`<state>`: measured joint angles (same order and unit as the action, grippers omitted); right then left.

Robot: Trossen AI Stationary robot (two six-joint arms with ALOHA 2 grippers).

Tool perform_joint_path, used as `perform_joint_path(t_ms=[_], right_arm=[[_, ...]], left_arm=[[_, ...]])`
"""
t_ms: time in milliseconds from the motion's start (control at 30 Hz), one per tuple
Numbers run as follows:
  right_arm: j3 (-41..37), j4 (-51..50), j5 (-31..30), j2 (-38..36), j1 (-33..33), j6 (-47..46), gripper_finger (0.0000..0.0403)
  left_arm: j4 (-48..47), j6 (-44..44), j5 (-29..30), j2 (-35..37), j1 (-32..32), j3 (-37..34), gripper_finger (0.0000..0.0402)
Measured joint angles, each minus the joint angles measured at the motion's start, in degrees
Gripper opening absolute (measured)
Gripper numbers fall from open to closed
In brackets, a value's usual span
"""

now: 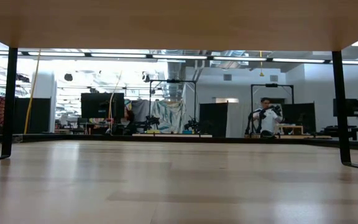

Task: Stack canned seafood by type on shelf
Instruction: Put the blue tuna can on the top of the left stacked tuna cans on the shelf

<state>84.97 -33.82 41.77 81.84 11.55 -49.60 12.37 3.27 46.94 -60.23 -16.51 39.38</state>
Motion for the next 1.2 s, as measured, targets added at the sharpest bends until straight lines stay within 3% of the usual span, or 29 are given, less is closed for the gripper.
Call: perform_joint_path(t_ms=[300, 733, 867, 933, 1000, 1067, 1200], right_arm=[[0.00, -0.22, 0.18, 0.01, -3.54, 0.10, 0.0251], [-0.02, -0.40, 0.86, -0.07, -4.64, 0.68, 0.0256], [-0.02, -3.86, 0.26, -0.27, -6.46, 7.34, 0.0256], [-0.02, -16.65, -7.27, -2.71, -8.26, 17.98, 0.0255], [-0.26, -31.58, -24.21, -5.72, -9.93, 26.37, 0.0255], [-2.82, -35.55, -36.63, -9.39, -11.06, 27.07, 0.0255], [-11.93, -25.69, -40.40, -19.98, -11.99, 25.95, 0.0255]], left_arm=[[-0.01, -0.20, 0.00, 0.00, 0.00, 0.00, 0.0288], [-0.03, -0.53, -0.02, 0.00, -0.02, 0.00, 0.0288], [-0.03, -0.61, -0.02, 0.00, -0.04, 0.00, 0.0288], [-0.05, -1.35, 0.00, 0.00, -0.46, 0.00, 0.0288], [-0.22, -1.76, 0.02, 0.02, -1.49, 0.00, 0.0288], [-0.12, -1.25, 0.27, 0.02, -2.81, 0.00, 0.0288], [2.24, -2.49, 0.01, 0.04, -3.78, 0.00, 0.0288]])
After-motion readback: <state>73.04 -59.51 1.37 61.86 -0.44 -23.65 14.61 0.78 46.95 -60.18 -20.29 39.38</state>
